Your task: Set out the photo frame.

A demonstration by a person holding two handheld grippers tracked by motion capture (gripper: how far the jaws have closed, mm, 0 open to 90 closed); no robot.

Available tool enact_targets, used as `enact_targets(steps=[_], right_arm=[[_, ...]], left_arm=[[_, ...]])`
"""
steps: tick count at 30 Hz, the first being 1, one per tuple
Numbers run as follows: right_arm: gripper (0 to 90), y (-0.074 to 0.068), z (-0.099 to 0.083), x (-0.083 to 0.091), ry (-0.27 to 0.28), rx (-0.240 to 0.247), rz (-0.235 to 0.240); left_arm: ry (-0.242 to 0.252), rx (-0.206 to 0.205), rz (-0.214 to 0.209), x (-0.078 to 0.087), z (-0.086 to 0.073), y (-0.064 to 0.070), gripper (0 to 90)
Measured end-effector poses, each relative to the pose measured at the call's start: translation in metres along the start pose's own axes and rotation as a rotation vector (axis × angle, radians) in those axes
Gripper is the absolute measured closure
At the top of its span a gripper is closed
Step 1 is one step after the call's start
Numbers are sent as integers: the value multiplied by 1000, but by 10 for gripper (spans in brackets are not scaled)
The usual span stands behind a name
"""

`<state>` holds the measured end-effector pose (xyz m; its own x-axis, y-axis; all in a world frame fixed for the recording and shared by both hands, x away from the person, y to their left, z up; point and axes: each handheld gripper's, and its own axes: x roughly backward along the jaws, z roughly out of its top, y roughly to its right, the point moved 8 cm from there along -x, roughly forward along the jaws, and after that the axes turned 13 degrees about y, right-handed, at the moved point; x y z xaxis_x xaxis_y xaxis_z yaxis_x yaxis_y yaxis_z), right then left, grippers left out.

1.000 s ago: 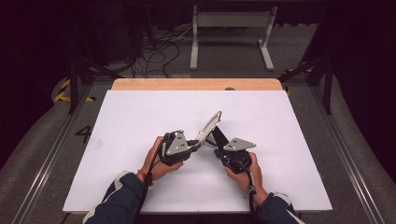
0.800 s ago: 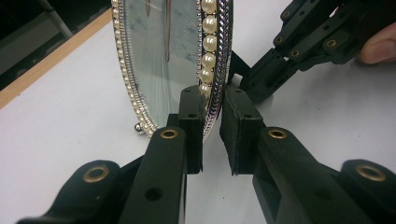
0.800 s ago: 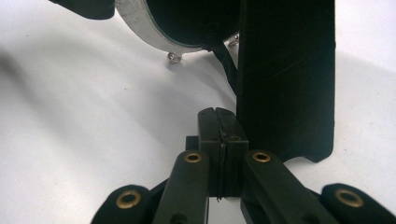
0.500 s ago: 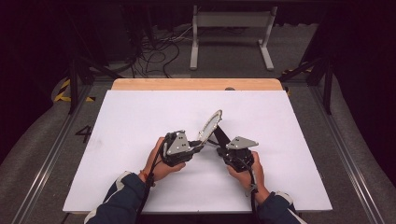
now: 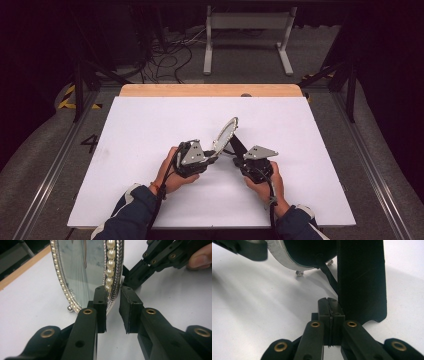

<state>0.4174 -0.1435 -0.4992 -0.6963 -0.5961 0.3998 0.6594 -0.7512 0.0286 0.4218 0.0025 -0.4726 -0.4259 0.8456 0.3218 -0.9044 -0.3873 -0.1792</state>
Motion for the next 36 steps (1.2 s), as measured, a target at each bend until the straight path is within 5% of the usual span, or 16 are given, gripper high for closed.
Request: enact_targets(steps=[14, 36], right_arm=[[900, 6, -2, 0, -5, -4, -11], [895, 16, -2, 0, -1, -2, -36]], left_arm=[[-25, 36, -3, -9, -8, -3, 722], [-23, 23, -29, -17, -3, 7, 725]])
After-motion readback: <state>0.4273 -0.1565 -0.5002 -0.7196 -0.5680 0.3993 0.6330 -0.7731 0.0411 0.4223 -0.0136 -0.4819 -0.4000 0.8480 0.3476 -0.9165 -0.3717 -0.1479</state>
